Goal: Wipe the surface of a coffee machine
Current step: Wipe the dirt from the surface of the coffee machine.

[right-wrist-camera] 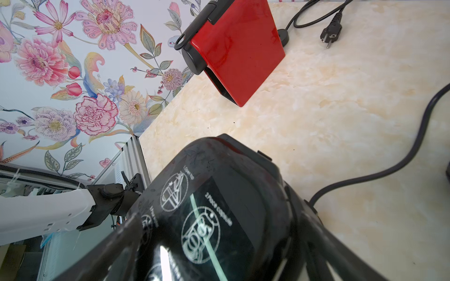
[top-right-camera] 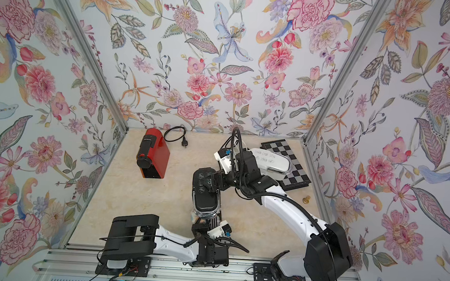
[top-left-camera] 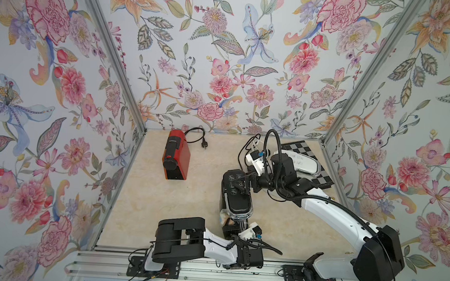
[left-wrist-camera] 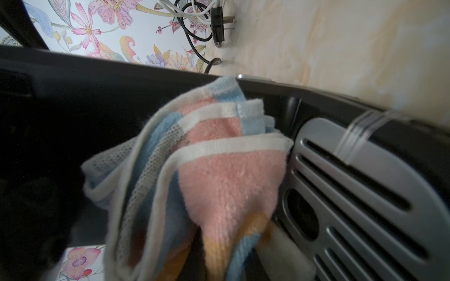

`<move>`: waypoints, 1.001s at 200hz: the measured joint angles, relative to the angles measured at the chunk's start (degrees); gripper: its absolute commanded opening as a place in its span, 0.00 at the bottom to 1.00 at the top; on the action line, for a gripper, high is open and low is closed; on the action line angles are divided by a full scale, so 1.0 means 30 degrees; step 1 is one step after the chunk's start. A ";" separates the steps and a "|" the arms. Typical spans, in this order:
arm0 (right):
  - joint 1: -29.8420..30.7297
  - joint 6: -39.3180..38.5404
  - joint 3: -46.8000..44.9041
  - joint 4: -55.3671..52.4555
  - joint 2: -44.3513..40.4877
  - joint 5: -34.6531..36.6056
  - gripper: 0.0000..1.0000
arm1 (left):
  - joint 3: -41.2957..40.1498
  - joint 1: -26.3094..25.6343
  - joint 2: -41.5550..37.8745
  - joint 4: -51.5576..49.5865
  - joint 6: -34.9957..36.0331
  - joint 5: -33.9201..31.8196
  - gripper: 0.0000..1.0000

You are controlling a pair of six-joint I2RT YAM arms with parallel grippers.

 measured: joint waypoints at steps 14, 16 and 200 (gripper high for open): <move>0.0000 0.0007 0.0022 0.0087 0.0080 -0.0007 1.00 | 0.0095 0.0102 0.0073 -0.1188 -0.1035 -0.0022 0.00; 0.0000 0.0007 0.0022 0.0109 0.0095 -0.0007 1.00 | 0.0109 0.0124 0.0087 -0.1362 -0.1166 -0.0022 0.00; 0.0007 -0.0007 0.0284 0.0430 0.0554 -0.0291 1.00 | -0.0554 0.0386 -0.0984 -0.2390 -0.1304 -0.0641 0.00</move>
